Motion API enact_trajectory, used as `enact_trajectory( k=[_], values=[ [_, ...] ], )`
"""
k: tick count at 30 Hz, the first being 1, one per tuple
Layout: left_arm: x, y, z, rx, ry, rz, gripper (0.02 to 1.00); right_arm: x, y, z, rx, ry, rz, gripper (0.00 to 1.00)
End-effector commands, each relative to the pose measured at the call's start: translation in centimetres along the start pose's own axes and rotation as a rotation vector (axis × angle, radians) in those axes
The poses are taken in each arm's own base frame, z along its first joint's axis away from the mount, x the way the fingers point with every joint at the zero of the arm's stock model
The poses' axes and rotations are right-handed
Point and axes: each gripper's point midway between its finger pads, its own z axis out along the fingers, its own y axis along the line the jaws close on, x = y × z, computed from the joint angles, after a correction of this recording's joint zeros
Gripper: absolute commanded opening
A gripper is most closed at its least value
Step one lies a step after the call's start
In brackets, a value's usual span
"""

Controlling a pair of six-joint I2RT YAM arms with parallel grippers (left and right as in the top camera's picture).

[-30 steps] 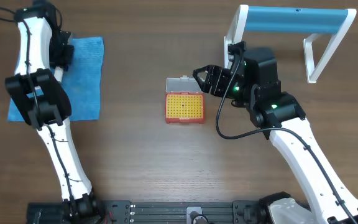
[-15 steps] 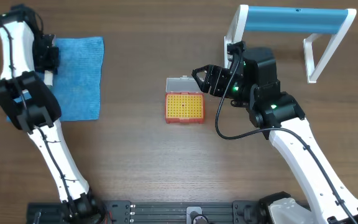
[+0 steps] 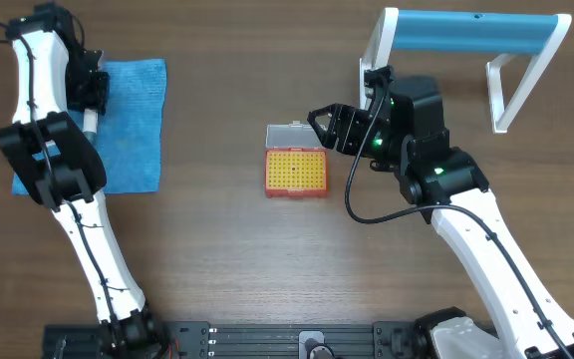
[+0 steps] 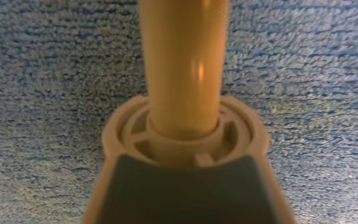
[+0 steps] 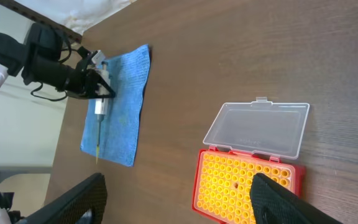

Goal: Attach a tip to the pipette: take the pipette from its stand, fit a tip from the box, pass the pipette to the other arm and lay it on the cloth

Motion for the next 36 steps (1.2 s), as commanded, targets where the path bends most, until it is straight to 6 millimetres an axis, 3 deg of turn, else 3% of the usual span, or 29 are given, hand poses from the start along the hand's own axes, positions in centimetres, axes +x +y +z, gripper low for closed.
enact_trajectory(
  k=[1,2,6,9,16,17,18,22,25,29,33,36],
  values=[
    [-0.1,0.6,0.8,-0.022,0.005,-0.013,0.027,-0.3,0.3,0.0,0.001,-0.011,-0.001,0.746],
    [-0.1,0.7,0.8,-0.023,0.003,-0.026,0.031,-0.3,0.3,0.0,0.001,-0.011,-0.001,0.746],
    [-0.2,0.7,0.8,-0.024,-0.001,-0.026,0.220,-0.3,0.3,0.0,0.001,-0.011,-0.001,0.746],
    [-0.3,0.7,0.8,-0.025,-0.003,-0.027,0.432,-0.3,0.3,0.0,0.001,-0.011,-0.001,0.746],
    [-0.3,0.7,0.8,-0.024,-0.003,-0.027,0.586,-0.3,0.3,0.0,0.001,-0.011,-0.001,0.746],
    [-0.4,0.7,0.8,-0.025,-0.006,-0.027,0.676,-0.3,0.3,0.0,0.001,-0.011,-0.001,0.746],
    [-0.5,0.7,0.8,-0.026,-0.010,-0.027,0.972,-0.3,0.3,0.0,0.001,-0.011,-0.001,0.746],
    [-0.9,1.1,0.2,-0.043,-0.030,-0.095,0.996,-0.3,0.3,0.0,0.001,-0.012,-0.001,0.746],
    [-1.7,1.5,-2.1,-0.051,-0.078,-0.142,0.996,-0.3,0.3,0.0,0.001,-0.012,-0.001,0.746],
    [-2.1,2.0,-7.5,-0.068,-0.157,-0.149,0.998,-0.3,0.3,0.0,0.001,-0.012,-0.002,0.746],
    [-1.4,-0.4,-14.8,0.056,-0.272,-0.167,0.996,-0.4,0.3,0.0,0.002,-0.012,-0.002,0.748],
    [0.5,-1.7,-18.7,0.070,-0.291,-0.216,0.996,-0.5,0.3,-0.1,0.001,-0.019,-0.016,0.748]
  ],
)
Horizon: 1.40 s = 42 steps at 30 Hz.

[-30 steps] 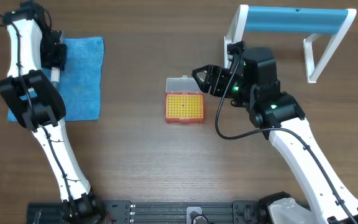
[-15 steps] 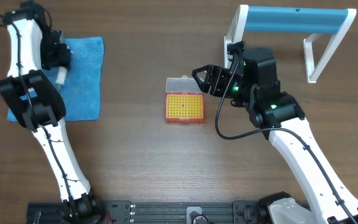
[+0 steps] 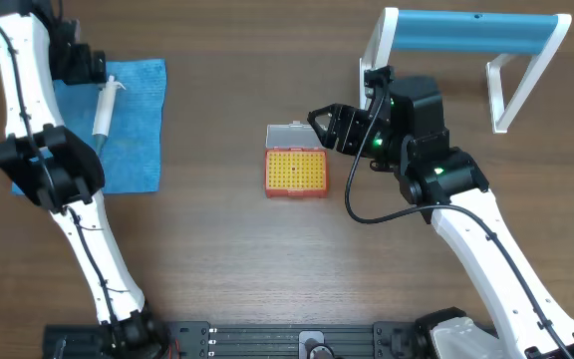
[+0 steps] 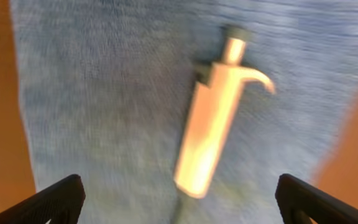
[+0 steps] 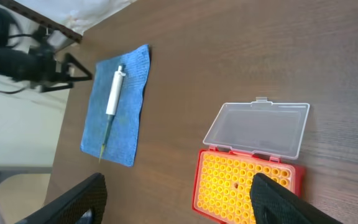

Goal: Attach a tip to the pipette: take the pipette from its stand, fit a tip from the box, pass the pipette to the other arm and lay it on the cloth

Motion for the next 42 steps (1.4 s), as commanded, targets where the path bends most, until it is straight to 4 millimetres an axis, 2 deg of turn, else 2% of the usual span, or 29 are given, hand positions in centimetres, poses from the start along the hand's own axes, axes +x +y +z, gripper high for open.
enact_trajectory(
  k=[1,3,5,7,9,10,12,14,15,17,21,23,25,27,29,31,32,34,36,38,40,42],
  values=[
    [0.7,-2.3,-10.5,0.067,-0.171,-0.080,0.996,-0.6,0.4,-0.3,0.001,-0.025,-0.041,0.750],
    [1.1,-3.5,-13.3,0.093,-0.223,-0.098,0.996,-1.2,0.6,-1.2,0.003,-0.056,-0.090,0.750],
    [1.8,-5.6,-17.2,0.125,-0.306,-0.058,0.996,-2.6,0.8,-3.1,0.032,-0.138,-0.143,0.750],
    [2.6,-7.0,-20.3,0.132,-0.372,-0.023,0.996,-3.6,1.2,-4.9,0.052,-0.206,-0.200,0.750],
    [4.4,-9.3,-24.7,0.143,-0.466,0.035,0.996,-4.4,2.6,-8.3,0.071,-0.306,-0.296,0.750],
    [5.3,-10.1,-26.2,0.153,-0.497,0.056,0.996,-4.5,2.9,-9.4,0.081,-0.334,-0.323,0.750],
    [7.5,-11.6,-28.8,0.171,-0.539,0.100,0.996,-4.0,3.1,-12.0,0.126,-0.377,-0.378,0.752],
    [10.4,-12.4,-30.2,0.168,-0.547,0.132,0.996,-2.8,2.1,-14.0,0.201,-0.378,-0.401,0.757],
    [11.4,-12.5,-30.4,0.162,-0.539,0.141,0.998,-2.2,1.7,-14.6,0.229,-0.372,-0.402,0.757],
    [15.6,-11.7,-29.6,0.120,-0.479,0.105,0.996,-0.4,0.2,-16.5,0.309,-0.355,-0.390,0.776],
    [24.1,-10.3,-26.3,0.134,-0.351,-0.076,0.996,1.2,0.6,-18.9,0.322,-0.383,-0.534,0.779],
    [28.8,-10.3,-24.9,0.202,-0.325,-0.186,0.996,1.6,0.7,-20.2,0.338,-0.424,-0.596,0.779],
    [32.2,-10.8,-24.6,0.305,-0.366,-0.255,0.996,2.4,0.9,-21.8,0.333,-0.480,-0.610,0.779],
    [35.1,-10.8,-26.0,0.427,-0.535,-0.309,0.996,3.9,0.7,-23.5,0.341,-0.522,-0.640,0.779],
    [36.5,-10.2,-27.9,0.493,-0.711,-0.328,0.996,5.1,0.1,-24.4,0.340,-0.561,-0.645,0.779],
    [38.4,-8.0,-29.6,0.498,-0.920,-0.401,0.996,7.0,-1.1,-24.3,0.323,-0.598,-0.639,0.779],
    [39.7,-6.2,-29.7,0.465,-1.005,-0.469,0.996,8.0,-2.1,-23.9,0.313,-0.614,-0.617,0.779],
    [41.3,-4.7,-29.8,0.441,-1.088,-0.503,0.996,8.8,-4.4,-23.4,0.335,-0.662,-0.521,0.779],
    [42.4,-4.4,-30.1,0.460,-1.145,-0.507,0.996,8.8,-5.4,-21.8,0.352,-0.602,-0.492,0.787],
    [43.2,-4.3,-29.9,0.466,-1.158,-0.503,0.996,8.0,-4.5,-20.5,0.307,-0.601,-0.547,0.798],
    [43.3,-4.3,-29.1,0.452,-1.123,-0.501,0.996,7.7,-4.2,-20.4,0.301,-0.613,-0.580,0.798],
    [43.4,-4.4,-27.4,0.422,-1.061,-0.502,0.996,7.9,-4.7,-20.5,0.326,-0.607,-0.578,0.798]
  ],
)
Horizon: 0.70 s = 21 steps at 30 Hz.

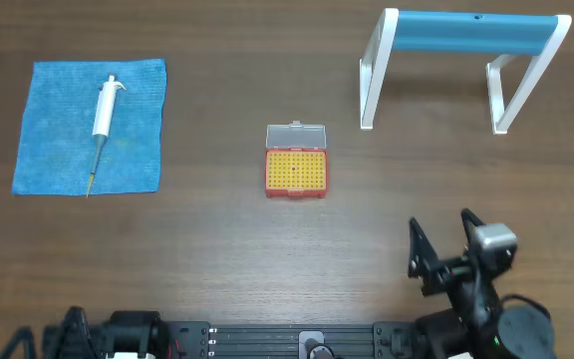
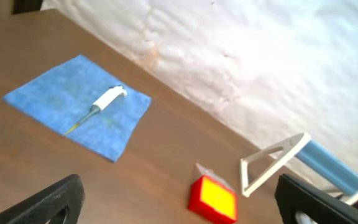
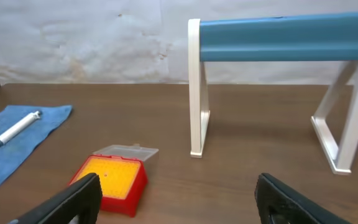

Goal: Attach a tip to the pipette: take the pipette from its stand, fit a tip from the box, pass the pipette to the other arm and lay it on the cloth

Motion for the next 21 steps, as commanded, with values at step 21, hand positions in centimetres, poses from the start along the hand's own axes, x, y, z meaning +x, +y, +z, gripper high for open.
enact_trajectory(
  k=[21],
  values=[
    [10.3,3.7,15.0,-0.082,0.290,-0.015,0.996,4.9,-6.1,-0.7,0.353,0.154,0.035,0.805]
  ],
)
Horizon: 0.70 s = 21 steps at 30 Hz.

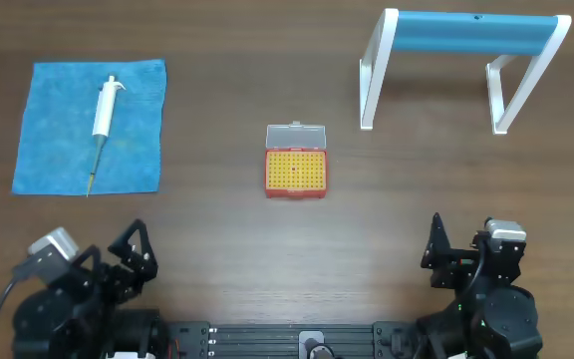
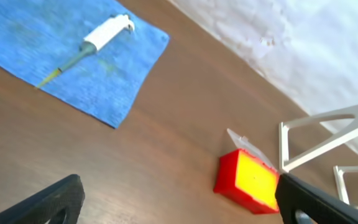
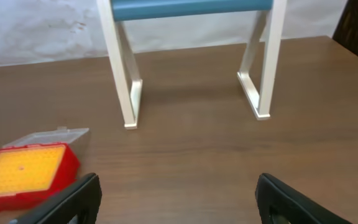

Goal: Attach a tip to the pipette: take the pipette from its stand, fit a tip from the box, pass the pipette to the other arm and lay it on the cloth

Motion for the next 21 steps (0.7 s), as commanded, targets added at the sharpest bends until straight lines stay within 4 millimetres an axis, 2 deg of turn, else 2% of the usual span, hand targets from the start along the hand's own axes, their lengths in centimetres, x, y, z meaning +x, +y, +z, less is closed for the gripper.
enact_trajectory(
  k=[1,21],
  values=[
    [1.05,0.31,1.05,0.002,0.036,-0.001,0.996,1.24,-0.85,0.19,0.047,0.035,0.006,0.805],
    [1.38,0.55,1.31,-0.006,0.046,-0.001,0.996,1.24,-0.80,0.20,0.044,0.035,0.006,0.812]
  ],
)
